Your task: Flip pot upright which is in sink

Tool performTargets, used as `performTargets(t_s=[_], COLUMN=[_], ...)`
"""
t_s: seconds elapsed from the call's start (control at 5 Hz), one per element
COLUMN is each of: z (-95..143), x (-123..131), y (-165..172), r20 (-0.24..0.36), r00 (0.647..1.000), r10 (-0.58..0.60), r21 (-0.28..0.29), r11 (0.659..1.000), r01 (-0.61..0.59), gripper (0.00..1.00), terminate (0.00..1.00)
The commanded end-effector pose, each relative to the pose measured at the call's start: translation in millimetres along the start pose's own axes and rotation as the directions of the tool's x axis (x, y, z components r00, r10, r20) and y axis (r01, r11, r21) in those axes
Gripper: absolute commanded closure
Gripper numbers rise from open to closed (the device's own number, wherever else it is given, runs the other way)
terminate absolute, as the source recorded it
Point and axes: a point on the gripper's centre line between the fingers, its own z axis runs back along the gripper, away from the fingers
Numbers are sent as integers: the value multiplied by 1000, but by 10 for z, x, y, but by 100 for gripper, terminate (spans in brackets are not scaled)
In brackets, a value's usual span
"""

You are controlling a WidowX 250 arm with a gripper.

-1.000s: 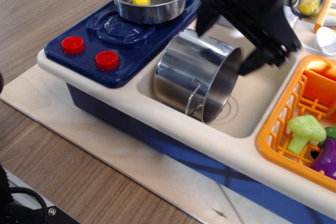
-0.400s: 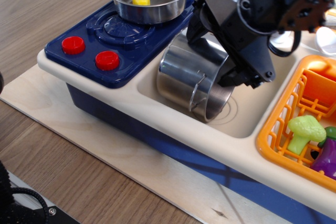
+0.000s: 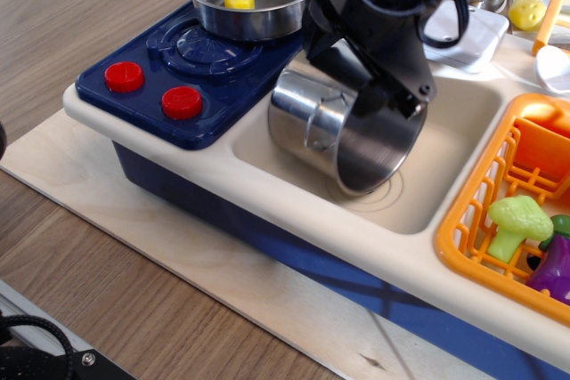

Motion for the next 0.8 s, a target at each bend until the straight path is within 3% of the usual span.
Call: performTargets(t_s=[0.0,0.2,0.4,0.6], z=[-33,8,-15,-15], x=[-24,9,4,4], y=[37,31,51,51], r20=[-24,-91,-35,-35], r00=[999,990,993,993], r10=[39,110,110,110], r21=[-68,-156,-225,-225], r11=[997,980,968,968], r01=[-41,-124,-115,-115], gripper=[100,100,0,0], terminate=[0,0,0,0])
